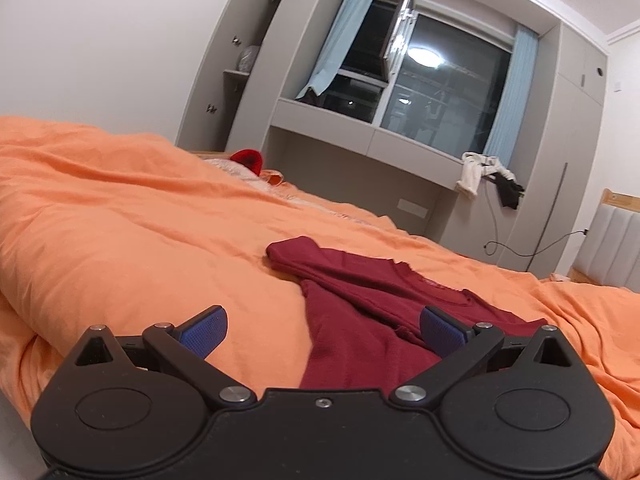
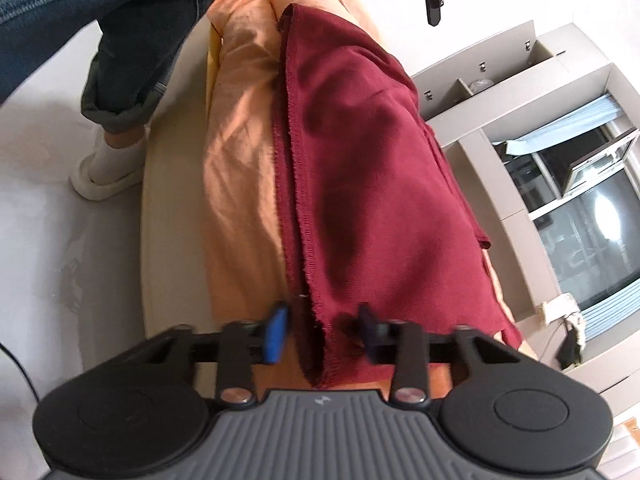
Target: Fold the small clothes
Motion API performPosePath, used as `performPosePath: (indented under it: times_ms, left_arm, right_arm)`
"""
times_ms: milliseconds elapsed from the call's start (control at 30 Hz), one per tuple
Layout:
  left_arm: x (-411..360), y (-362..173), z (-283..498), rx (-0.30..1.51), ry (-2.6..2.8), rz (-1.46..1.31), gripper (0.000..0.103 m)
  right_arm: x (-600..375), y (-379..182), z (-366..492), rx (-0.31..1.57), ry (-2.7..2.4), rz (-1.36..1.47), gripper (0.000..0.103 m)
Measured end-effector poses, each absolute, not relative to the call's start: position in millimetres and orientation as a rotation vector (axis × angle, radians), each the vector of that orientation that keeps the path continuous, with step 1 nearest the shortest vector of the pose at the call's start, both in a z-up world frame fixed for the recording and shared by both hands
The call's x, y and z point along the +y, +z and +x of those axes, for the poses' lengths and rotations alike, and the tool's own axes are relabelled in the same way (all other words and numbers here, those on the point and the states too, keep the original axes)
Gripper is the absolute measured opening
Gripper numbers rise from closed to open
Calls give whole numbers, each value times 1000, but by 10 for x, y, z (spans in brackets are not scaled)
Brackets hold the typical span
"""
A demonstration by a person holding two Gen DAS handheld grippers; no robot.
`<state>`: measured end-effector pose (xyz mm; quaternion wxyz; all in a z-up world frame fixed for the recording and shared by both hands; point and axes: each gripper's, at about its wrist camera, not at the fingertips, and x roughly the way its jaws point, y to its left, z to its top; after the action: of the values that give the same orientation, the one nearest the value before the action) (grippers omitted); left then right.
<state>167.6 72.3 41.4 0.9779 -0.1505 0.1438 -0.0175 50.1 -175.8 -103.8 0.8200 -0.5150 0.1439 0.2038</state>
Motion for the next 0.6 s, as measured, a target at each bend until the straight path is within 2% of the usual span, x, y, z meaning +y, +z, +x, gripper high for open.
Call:
performPosePath:
  times_ms: [33,67,433,600]
  left_arm:
    - [705,415,1655,285,-46,-296,102]
    - [681,415,1633,281,-56,-287,102]
    - [414,388,1283,209,-213,-170,102]
    - [282,372,994,138,-309,-98,102]
  right_arm:
    - [-1759,-1024,471,291,426,-1097,12]
    - [-1767,-1005,449,275,415,-1091,8]
    - [-1891,-687,426,138,249,-934,6]
    - [-2065,-432,492,90,157,-764,6]
